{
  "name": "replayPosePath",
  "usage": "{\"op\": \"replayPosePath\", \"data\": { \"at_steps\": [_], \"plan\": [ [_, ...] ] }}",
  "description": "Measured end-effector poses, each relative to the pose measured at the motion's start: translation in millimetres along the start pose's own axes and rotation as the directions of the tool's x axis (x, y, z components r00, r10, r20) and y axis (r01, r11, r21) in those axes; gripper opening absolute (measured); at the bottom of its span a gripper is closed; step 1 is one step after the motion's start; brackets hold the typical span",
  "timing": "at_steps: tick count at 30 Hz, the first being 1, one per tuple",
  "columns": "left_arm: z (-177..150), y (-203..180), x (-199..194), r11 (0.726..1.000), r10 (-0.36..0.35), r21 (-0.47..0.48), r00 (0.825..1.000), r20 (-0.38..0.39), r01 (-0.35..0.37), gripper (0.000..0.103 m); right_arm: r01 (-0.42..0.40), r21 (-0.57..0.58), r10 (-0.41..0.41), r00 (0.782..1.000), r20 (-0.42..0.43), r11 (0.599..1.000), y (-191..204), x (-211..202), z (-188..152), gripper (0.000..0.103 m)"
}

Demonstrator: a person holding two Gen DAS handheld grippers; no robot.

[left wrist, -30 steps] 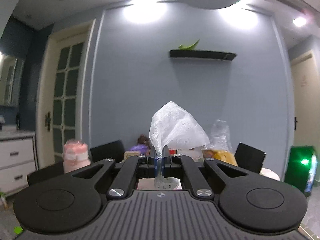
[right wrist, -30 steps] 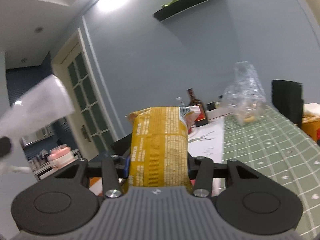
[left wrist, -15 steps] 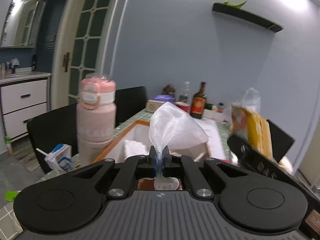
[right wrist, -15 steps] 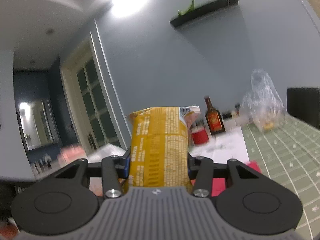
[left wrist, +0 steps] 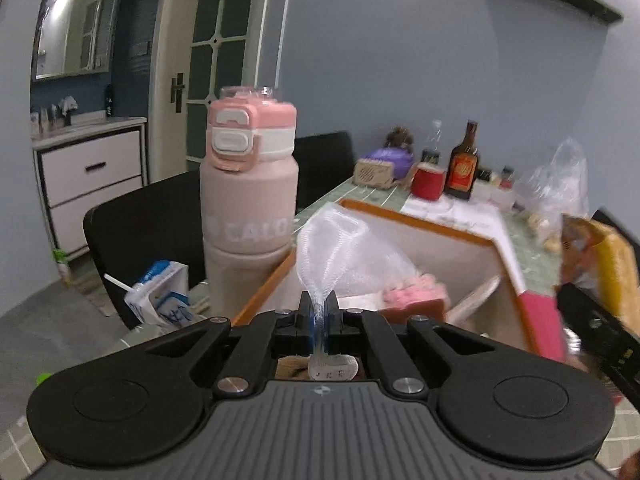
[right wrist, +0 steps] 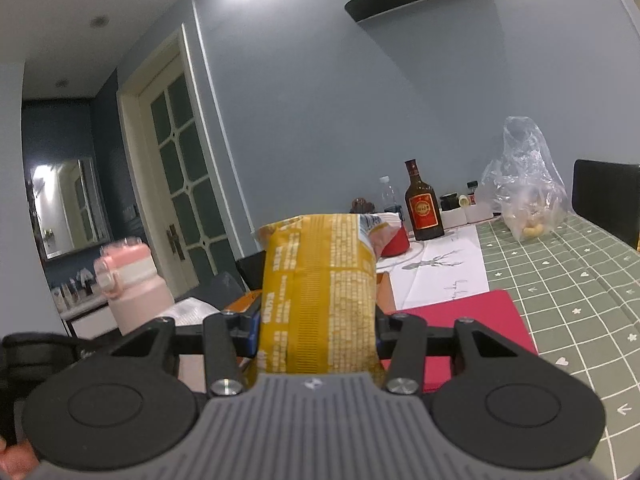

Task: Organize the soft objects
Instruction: 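Lift the mesh bag with the left tool while the right carries the snack bag toward the orange box, then open the left tool over the orange box while the right drops the snack bag in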

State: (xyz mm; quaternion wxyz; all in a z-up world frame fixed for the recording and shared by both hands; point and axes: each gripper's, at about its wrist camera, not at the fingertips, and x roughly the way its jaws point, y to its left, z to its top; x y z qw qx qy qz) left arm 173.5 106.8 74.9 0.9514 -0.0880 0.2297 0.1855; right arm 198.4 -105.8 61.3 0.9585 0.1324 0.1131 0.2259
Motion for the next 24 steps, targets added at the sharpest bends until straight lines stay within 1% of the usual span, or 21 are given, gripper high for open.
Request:
{"op": "replayPosePath", "data": {
  "at_steps": [2, 4, 9, 11, 12, 13, 14, 16, 17, 18, 19, 21, 23, 24],
  "plan": [
    [1.5, -1.2, 9.3, 1.000, 0.022, 0.022, 0.999, -0.025, -0.022, 0.004, 0.013, -0.001, -0.013, 1.000, -0.002, 1.000, -0.5, 0.5, -1.5, 0.047],
    [1.8, -0.3, 15.9, 0.999, 0.034, 0.024, 0.998, -0.048, -0.033, 0.004, 0.015, 0.008, -0.015, 1.000, -0.004, 1.000, -2.7, 0.8, -1.7, 0.047],
    [-2.3, -0.5, 32.4, 0.999, 0.036, 0.042, 0.994, -0.099, -0.032, 0.005, 0.033, 0.023, -0.032, 0.999, -0.012, 0.999, -6.5, 3.1, -2.3, 0.047],
    [-6.3, -3.0, 34.0, 0.998, 0.024, 0.062, 0.995, -0.097, -0.018, 0.008, 0.033, 0.027, -0.032, 0.999, -0.016, 0.999, -6.9, 4.3, -2.4, 0.047],
    [-8.6, -4.3, 34.4, 0.997, 0.017, 0.077, 0.996, -0.092, -0.010, 0.014, 0.033, 0.029, -0.032, 0.999, -0.018, 0.999, -7.5, 4.8, -2.7, 0.047],
    [-10.2, -4.8, 34.1, 0.997, 0.017, 0.080, 0.996, -0.084, -0.010, 0.022, 0.034, 0.028, -0.034, 0.999, -0.021, 0.999, -7.7, 5.4, -3.2, 0.047],
    [-12.3, -4.4, 32.9, 0.997, 0.019, 0.071, 0.997, -0.069, -0.014, 0.028, 0.036, 0.025, -0.035, 0.999, -0.022, 0.999, -7.6, 6.0, -3.3, 0.047],
    [-15.4, -3.2, 27.9, 0.998, 0.016, 0.055, 0.999, -0.030, -0.014, 0.052, 0.040, 0.018, -0.039, 0.999, -0.027, 0.999, -6.8, 7.0, -4.1, 0.047],
    [-17.1, -4.2, 23.4, 0.998, 0.023, 0.060, 1.000, -0.007, -0.023, 0.060, 0.041, 0.017, -0.040, 0.999, -0.029, 0.999, -6.6, 7.3, -4.3, 0.047],
    [-18.6, -5.4, 19.0, 0.997, 0.035, 0.067, 0.999, 0.015, -0.036, 0.072, 0.040, 0.018, -0.039, 0.999, -0.031, 0.999, -6.2, 7.5, -4.5, 0.047],
    [-18.7, -7.1, 14.7, 0.996, 0.040, 0.075, 0.999, 0.037, -0.043, 0.077, 0.040, 0.016, -0.039, 0.999, -0.032, 0.999, -5.5, 8.0, -3.9, 0.047],
    [-18.8, -10.8, 5.3, 0.994, 0.042, 0.101, 0.996, 0.073, -0.049, 0.078, 0.043, 0.012, -0.042, 0.998, -0.035, 0.999, -4.2, 8.7, -3.7, 0.047],
    [-17.8, -14.3, -4.7, 0.991, 0.059, 0.110, 0.992, 0.109, -0.071, 0.081, 0.042, 0.014, -0.041, 0.998, -0.037, 0.999, -4.6, 8.7, -4.5, 0.047],
    [-17.9, -15.2, -10.9, 0.991, 0.066, 0.105, 0.989, 0.135, -0.081, 0.085, 0.041, 0.014, -0.040, 0.998, -0.039, 0.999, -4.8, 9.0, -4.0, 0.047]
  ]
}}
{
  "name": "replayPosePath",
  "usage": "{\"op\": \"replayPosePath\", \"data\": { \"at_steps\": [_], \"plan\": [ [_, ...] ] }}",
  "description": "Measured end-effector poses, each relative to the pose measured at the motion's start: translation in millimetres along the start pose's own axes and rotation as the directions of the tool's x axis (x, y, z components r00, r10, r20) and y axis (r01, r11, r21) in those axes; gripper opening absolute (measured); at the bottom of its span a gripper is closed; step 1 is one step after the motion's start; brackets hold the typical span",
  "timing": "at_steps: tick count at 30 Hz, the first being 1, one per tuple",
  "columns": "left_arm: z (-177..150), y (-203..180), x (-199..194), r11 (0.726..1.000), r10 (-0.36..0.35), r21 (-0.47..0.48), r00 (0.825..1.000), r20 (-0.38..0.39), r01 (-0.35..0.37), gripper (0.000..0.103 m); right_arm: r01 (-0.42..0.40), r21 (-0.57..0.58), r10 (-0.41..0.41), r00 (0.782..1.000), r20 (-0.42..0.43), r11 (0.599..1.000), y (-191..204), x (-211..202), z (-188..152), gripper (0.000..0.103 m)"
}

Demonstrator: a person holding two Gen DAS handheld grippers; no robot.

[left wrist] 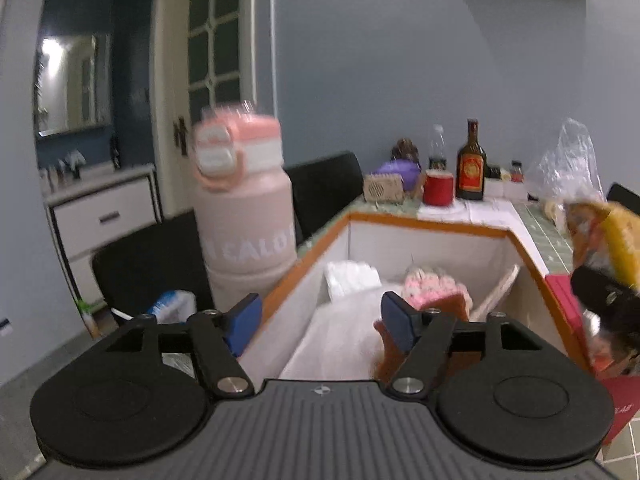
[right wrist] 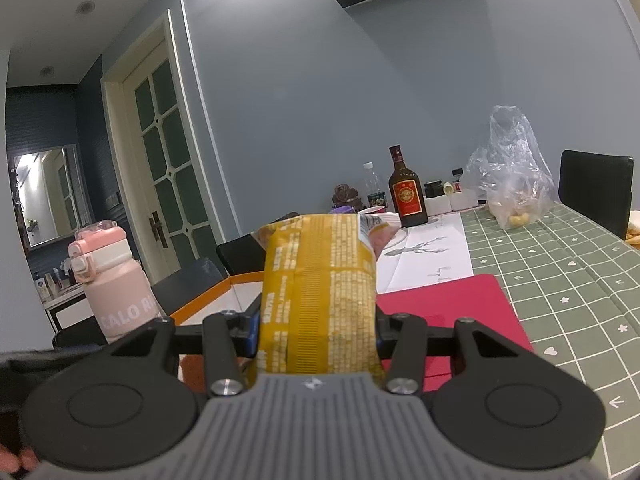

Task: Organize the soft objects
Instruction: 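Open the left tool over the orange box while the right drops the snack bag in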

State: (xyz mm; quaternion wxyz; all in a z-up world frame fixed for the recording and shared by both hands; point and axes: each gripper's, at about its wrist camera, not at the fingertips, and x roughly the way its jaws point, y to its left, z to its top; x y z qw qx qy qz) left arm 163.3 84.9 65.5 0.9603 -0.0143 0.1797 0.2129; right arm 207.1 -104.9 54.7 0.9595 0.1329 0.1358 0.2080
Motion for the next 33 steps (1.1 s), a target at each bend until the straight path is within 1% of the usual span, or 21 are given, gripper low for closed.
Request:
{"op": "replayPosePath", "data": {
  "at_steps": [1, 4, 7, 10, 11, 13, 15, 17, 19, 21, 24, 26, 29, 31, 33],
  "plan": [
    [0.9, 0.2, -5.1, 1.000, 0.001, -0.003, 1.000, 0.020, -0.001, 0.087, -0.001, -0.003, 0.001, 1.000, 0.001, 1.000, 0.0, 0.0, 0.2, 0.047],
    [2.6, -0.3, -18.9, 1.000, -0.012, 0.010, 0.997, 0.070, 0.012, 0.087, -0.006, -0.012, 0.006, 1.000, 0.000, 1.000, 1.9, 0.4, -1.4, 0.047],
    [2.2, -0.4, -30.2, 0.999, -0.033, 0.035, 0.995, 0.095, 0.030, 0.087, -0.032, -0.017, 0.032, 0.999, 0.006, 0.999, 2.0, -0.4, -2.5, 0.047],
    [0.3, 2.6, -40.2, 0.999, -0.041, 0.022, 0.993, 0.113, 0.039, 0.087, -0.055, -0.031, 0.056, 0.998, 0.043, 0.998, 4.3, -3.9, -5.1, 0.047],
    [-0.3, 5.1, -41.9, 0.999, -0.046, 0.018, 0.992, 0.116, 0.044, 0.087, -0.066, -0.032, 0.067, 0.997, 0.043, 0.997, 5.4, -4.3, -5.2, 0.047],
    [-1.3, 8.6, -43.7, 0.998, -0.064, 0.032, 0.991, 0.114, 0.060, 0.087, -0.123, 0.016, 0.123, 0.992, 0.014, 0.992, 3.7, -3.4, -6.6, 0.047],
    [-4.5, 9.9, -42.6, 0.997, -0.066, 0.050, 0.991, 0.116, 0.061, 0.087, -0.172, 0.082, 0.176, 0.984, -0.035, 0.982, 1.8, 2.6, -8.2, 0.046],
    [-8.3, 11.6, -41.8, 0.996, -0.069, 0.067, 0.990, 0.125, 0.060, 0.087, -0.144, 0.078, 0.149, 0.987, -0.057, 0.987, 6.8, 6.9, -6.3, 0.046],
    [-9.8, 16.3, -39.4, 0.995, -0.078, 0.067, 0.988, 0.130, 0.070, 0.087, -0.143, 0.061, 0.147, 0.987, -0.065, 0.988, 9.9, 9.6, -2.8, 0.046],
    [-10.5, 23.3, -37.6, 0.995, -0.094, 0.037, 0.987, 0.127, 0.090, 0.087, -0.146, 0.077, 0.152, 0.986, -0.073, 0.986, 9.8, 12.7, -0.3, 0.046],
    [-12.2, 33.0, -35.2, 0.992, -0.120, -0.008, 0.986, 0.112, 0.122, 0.087, -0.129, 0.070, 0.135, 0.987, -0.085, 0.989, 13.2, 17.9, 4.7, 0.046],
    [-13.8, 38.0, -33.5, 0.989, -0.140, -0.024, 0.985, 0.102, 0.143, 0.087, -0.112, 0.055, 0.118, 0.986, -0.114, 0.992, 17.0, 23.7, 9.1, 0.046],
    [-15.2, 40.5, -30.6, 0.985, -0.163, -0.042, 0.982, 0.097, 0.168, 0.087, -0.095, 0.071, 0.107, 0.977, -0.187, 0.993, 21.9, 36.3, 15.8, 0.046],
    [-15.1, 39.6, -28.1, 0.984, -0.169, -0.044, 0.982, 0.089, 0.174, 0.087, -0.088, 0.076, 0.103, 0.973, -0.207, 0.993, 24.2, 43.3, 20.5, 0.046],
    [-14.6, 38.6, -26.0, 0.983, -0.175, -0.050, 0.982, 0.076, 0.179, 0.087, -0.066, 0.056, 0.076, 0.972, -0.221, 0.996, 28.6, 52.7, 25.9, 0.046]
  ]
}}
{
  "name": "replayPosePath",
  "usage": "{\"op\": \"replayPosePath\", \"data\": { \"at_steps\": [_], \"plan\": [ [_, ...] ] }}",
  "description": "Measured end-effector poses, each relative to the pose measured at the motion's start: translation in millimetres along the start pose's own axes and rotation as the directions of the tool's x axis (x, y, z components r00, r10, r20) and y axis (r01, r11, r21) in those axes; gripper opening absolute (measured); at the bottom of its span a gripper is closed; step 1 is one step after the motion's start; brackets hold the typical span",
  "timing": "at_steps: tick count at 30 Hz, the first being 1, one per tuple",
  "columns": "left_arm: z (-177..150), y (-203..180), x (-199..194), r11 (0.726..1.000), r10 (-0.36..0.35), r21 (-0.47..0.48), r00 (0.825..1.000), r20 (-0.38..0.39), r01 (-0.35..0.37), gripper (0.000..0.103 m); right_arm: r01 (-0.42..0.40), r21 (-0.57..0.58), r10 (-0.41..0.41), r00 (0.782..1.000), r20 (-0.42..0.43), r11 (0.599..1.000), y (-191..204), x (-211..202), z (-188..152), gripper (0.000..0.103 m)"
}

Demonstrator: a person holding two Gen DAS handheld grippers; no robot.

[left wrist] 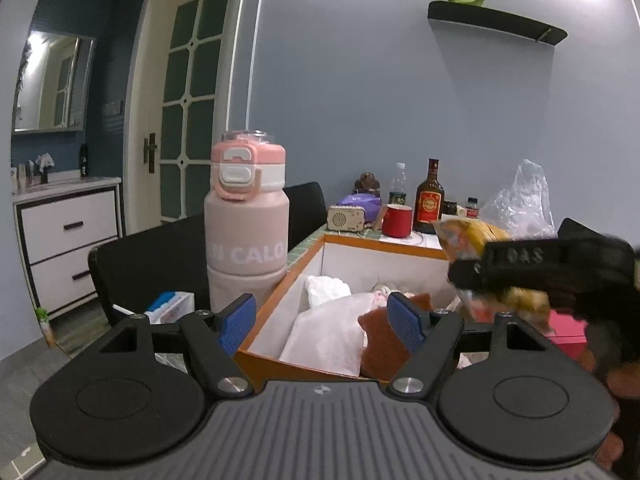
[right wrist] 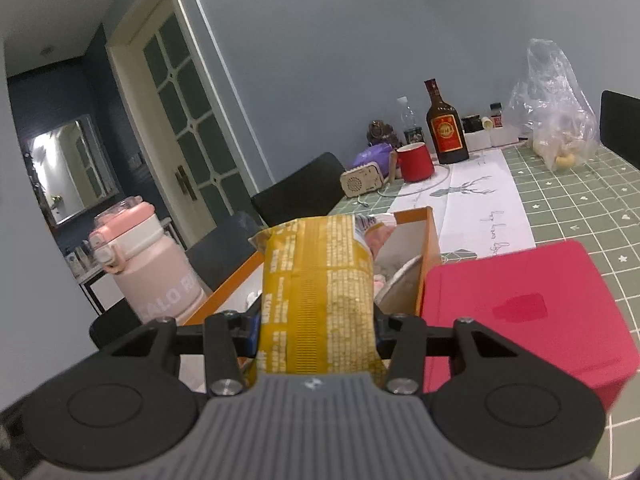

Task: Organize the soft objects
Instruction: 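Open the left tool over the orange box while the right drops the snack bag in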

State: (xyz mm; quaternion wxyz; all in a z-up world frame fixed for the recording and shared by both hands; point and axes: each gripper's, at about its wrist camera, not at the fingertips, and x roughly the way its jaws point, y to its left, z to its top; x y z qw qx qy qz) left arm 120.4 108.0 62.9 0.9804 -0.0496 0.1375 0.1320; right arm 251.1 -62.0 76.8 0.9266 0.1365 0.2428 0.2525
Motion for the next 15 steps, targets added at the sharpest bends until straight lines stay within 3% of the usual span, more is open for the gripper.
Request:
{"op": "replayPosePath", "data": {
  "at_steps": [9, 15],
  "plan": [
    [0.7, -5.3, 3.7, 1.000, -0.024, 0.012, 0.999, -0.039, 0.024, 0.087, 0.112, -0.171, -0.138, 0.980, -0.145, 0.979, 28.7, 49.2, 28.9, 0.046],
    [-1.1, -3.5, 1.3, 0.999, -0.045, 0.021, 0.998, -0.048, 0.046, 0.087, 0.169, -0.235, -0.209, 0.965, -0.159, 0.957, 42.2, 75.2, 30.9, 0.046]
  ]
}}
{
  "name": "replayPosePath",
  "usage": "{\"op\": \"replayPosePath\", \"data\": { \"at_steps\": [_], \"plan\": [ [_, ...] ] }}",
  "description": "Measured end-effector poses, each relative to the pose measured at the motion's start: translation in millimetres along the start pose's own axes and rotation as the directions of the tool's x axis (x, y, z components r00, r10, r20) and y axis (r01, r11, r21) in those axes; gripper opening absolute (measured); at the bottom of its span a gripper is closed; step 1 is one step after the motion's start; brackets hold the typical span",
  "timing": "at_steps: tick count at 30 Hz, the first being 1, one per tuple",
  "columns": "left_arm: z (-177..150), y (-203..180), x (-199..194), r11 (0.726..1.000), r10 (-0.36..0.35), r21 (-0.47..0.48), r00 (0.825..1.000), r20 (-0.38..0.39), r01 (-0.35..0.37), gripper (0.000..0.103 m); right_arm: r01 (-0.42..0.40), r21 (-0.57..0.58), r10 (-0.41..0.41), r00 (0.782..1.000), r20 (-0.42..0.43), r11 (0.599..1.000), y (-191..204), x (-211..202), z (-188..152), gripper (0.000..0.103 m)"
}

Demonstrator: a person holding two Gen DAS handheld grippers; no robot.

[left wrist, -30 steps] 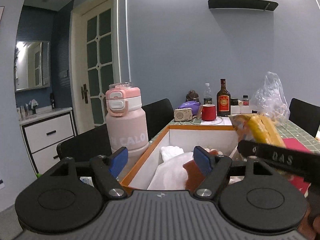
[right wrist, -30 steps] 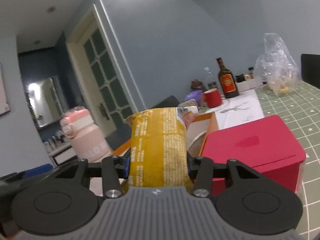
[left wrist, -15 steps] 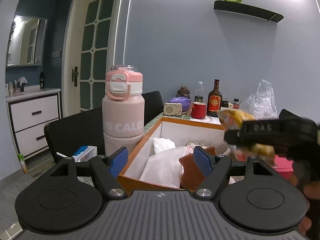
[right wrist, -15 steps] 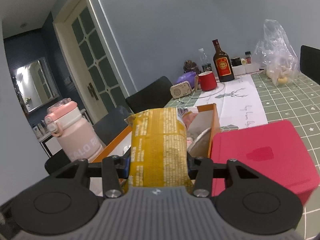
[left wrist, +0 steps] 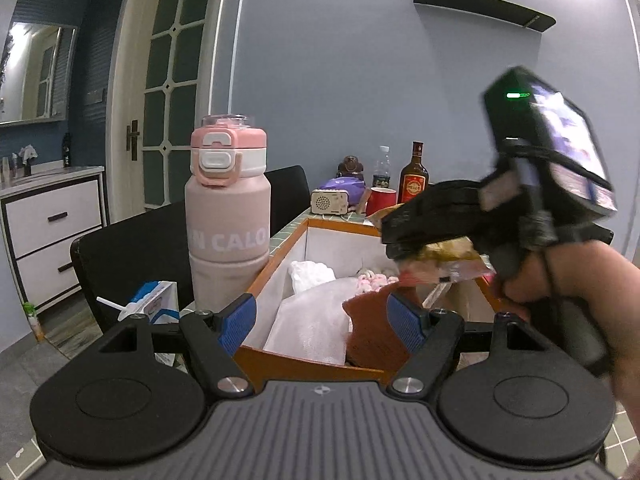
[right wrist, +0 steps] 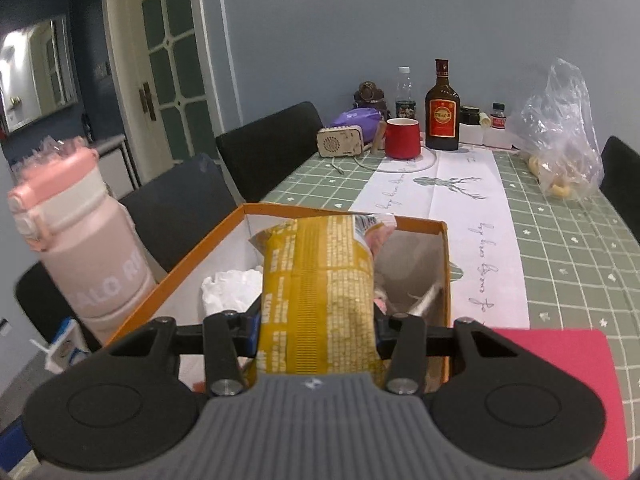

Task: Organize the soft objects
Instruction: 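Open the left tool over the orange box while the right drops the snack bag in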

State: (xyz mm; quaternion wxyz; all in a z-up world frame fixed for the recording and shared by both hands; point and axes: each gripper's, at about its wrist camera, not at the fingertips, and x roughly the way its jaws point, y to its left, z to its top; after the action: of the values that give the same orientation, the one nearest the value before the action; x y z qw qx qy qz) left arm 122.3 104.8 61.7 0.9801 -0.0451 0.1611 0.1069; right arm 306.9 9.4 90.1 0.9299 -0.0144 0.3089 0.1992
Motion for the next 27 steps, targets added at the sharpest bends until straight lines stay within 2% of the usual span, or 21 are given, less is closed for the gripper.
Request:
{"op": "replayPosePath", "data": {
  "at_steps": [5, 8, 10, 11, 12, 14, 21, 24, 27],
  "plan": [
    [-1.3, 3.0, 0.5, 1.000, -0.008, 0.015, 1.000, -0.010, 0.008, 0.088, 0.063, -0.049, -0.064, 0.998, -0.008, 0.997, 13.1, 16.7, 6.5, 0.046],
    [-1.6, 4.7, 3.1, 1.000, -0.005, 0.017, 1.000, -0.025, 0.005, 0.088, 0.041, -0.050, -0.040, 0.999, 0.016, 0.998, 16.9, 17.7, 7.7, 0.047],
    [-1.5, 6.5, 4.6, 1.000, -0.006, 0.011, 1.000, -0.030, 0.006, 0.087, 0.019, -0.031, -0.017, 0.998, 0.054, 0.999, 16.5, 14.6, 8.8, 0.063],
    [-1.5, 7.2, 4.7, 1.000, -0.008, 0.008, 0.999, -0.031, 0.008, 0.087, 0.015, -0.023, -0.013, 0.997, 0.078, 1.000, 16.4, 11.6, 9.7, 0.087],
    [-1.5, 7.4, 4.6, 1.000, -0.012, 0.008, 0.999, -0.032, 0.012, 0.087, 0.013, -0.023, -0.010, 0.994, 0.113, 1.000, 17.1, 6.7, 10.0, 0.100],
    [-1.7, 6.7, 3.1, 1.000, -0.015, 0.012, 0.999, -0.031, 0.015, 0.087, 0.010, -0.039, -0.003, 0.985, 0.173, 0.999, 19.7, -4.4, 10.0, 0.100],
    [3.8, 1.9, -1.0, 0.999, -0.028, 0.028, 0.999, -0.019, 0.028, 0.087, 0.005, -0.025, 0.002, 0.965, 0.264, 1.000, 5.0, -46.8, 15.5, 0.100],
    [9.2, -1.8, -5.9, 0.998, -0.050, 0.034, 0.999, -0.007, 0.050, 0.087, 0.045, -0.003, -0.042, 0.958, 0.282, 0.999, -8.1, -70.3, 12.3, 0.100],
    [14.4, -9.1, -12.8, 0.996, -0.067, 0.067, 0.998, 0.006, 0.066, 0.087, 0.115, 0.075, -0.130, 0.958, 0.255, 0.991, -32.0, -93.5, 4.4, 0.100]
  ]
}}
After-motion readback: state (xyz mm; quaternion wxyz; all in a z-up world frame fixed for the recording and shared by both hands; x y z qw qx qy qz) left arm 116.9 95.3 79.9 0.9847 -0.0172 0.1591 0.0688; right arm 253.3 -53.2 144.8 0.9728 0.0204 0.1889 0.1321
